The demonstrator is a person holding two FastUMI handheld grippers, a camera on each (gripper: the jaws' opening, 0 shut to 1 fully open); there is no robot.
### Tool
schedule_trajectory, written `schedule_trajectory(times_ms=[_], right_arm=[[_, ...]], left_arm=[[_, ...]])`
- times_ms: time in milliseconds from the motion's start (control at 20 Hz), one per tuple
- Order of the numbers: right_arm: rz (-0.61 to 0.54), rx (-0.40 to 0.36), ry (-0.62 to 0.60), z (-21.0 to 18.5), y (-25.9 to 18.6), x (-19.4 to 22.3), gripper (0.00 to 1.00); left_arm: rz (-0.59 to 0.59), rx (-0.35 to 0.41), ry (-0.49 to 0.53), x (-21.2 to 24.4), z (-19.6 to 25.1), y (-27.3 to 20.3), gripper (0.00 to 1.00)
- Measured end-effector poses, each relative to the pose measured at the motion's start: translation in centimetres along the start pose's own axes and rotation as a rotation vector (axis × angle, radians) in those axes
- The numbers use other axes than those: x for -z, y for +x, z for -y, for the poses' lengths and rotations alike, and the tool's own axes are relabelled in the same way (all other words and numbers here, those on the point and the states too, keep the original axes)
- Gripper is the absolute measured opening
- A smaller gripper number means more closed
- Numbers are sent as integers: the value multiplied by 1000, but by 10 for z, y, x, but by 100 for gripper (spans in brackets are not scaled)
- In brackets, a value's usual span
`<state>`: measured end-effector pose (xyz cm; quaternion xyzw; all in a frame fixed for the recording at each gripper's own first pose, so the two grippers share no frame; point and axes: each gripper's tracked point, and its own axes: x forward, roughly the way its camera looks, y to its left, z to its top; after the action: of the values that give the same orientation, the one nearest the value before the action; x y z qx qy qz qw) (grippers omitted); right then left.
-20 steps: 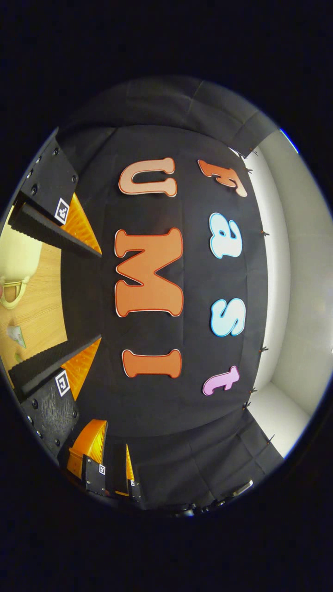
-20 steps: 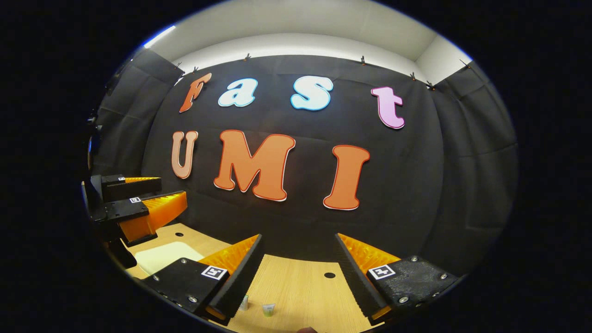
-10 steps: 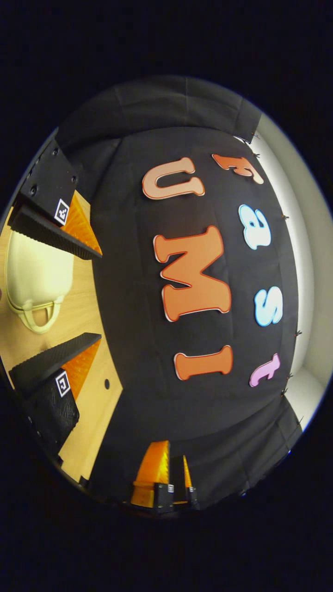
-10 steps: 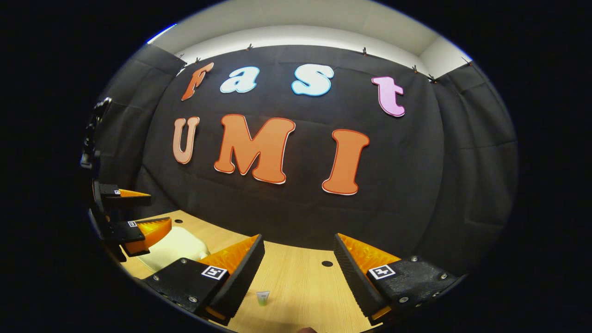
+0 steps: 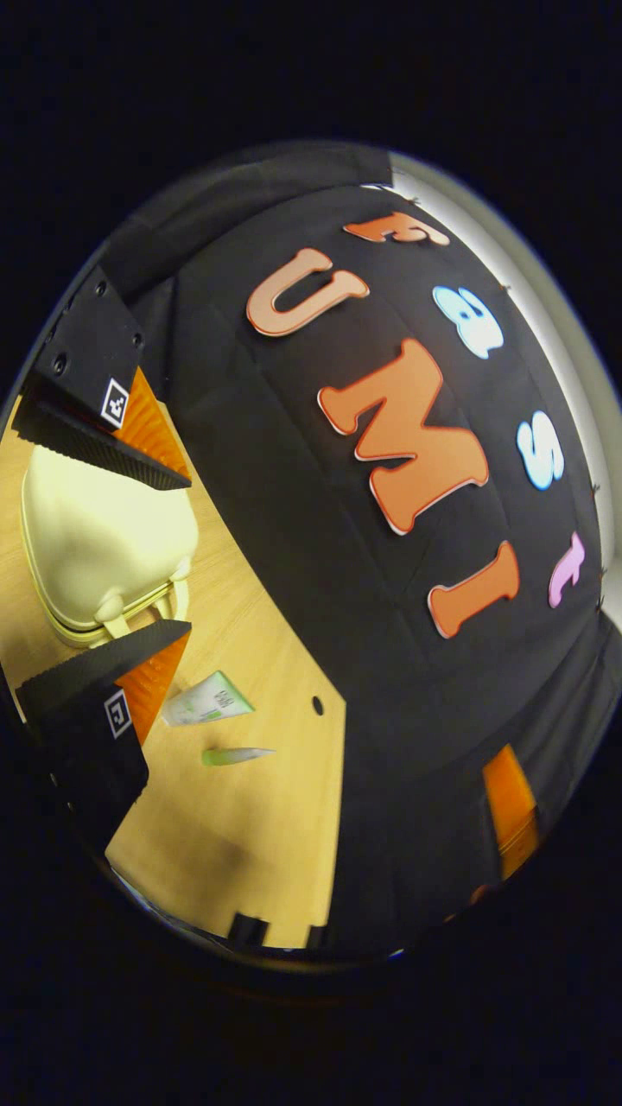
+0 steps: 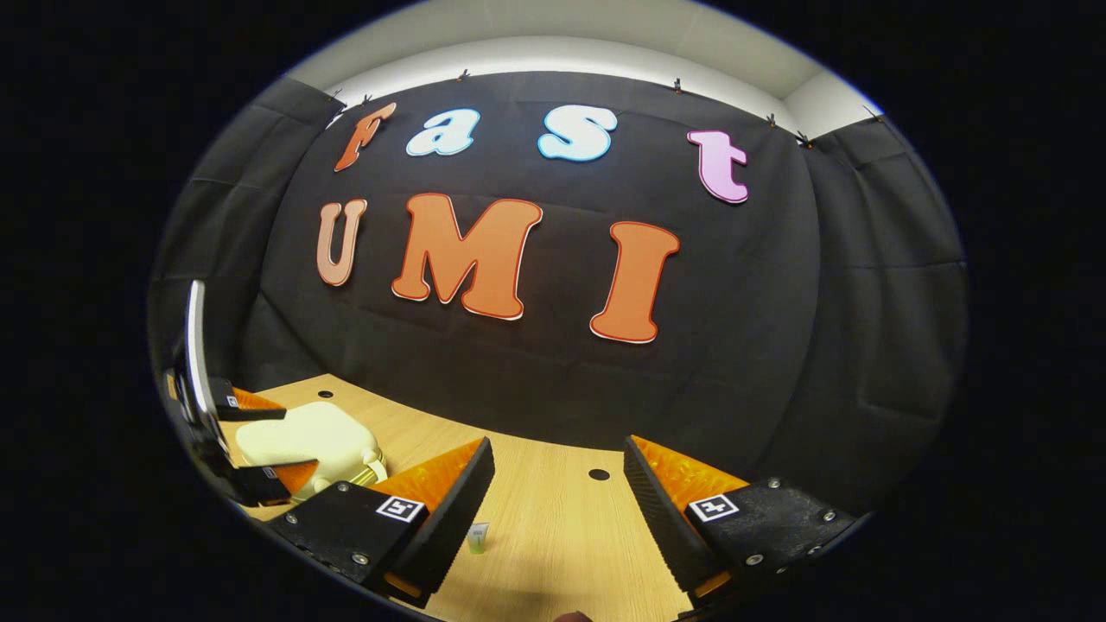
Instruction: First open the suitcase, pack the skin care products into it, and then close the suitcase.
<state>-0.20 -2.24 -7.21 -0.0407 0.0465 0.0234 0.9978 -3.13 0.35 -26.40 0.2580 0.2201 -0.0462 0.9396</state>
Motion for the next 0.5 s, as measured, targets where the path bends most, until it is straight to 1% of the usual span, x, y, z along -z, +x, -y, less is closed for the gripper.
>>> schedule_trajectory(times_ms=[150, 250, 300, 400, 450, 500], right_arm=[[-10, 21, -10, 10, -6, 5, 95], [-15, 39, -8, 19, -10, 8, 95], [-19, 45, -5, 22, -12, 9, 95], [-23, 59, -1, 27, -13, 11, 95], [-27, 67, -3, 30, -14, 13, 95], [-30, 73, -4, 34, -16, 15, 95]], left_arm=[[-30, 26, 131, 23, 27, 15, 94], [-69, 49, 199, 43, 37, 24, 92], [-94, 57, 232, 53, 43, 30, 83], [-126, 55, 314, 67, 47, 37, 83], [-129, 75, 343, 69, 53, 38, 83], [-140, 90, 376, 72, 59, 41, 78]])
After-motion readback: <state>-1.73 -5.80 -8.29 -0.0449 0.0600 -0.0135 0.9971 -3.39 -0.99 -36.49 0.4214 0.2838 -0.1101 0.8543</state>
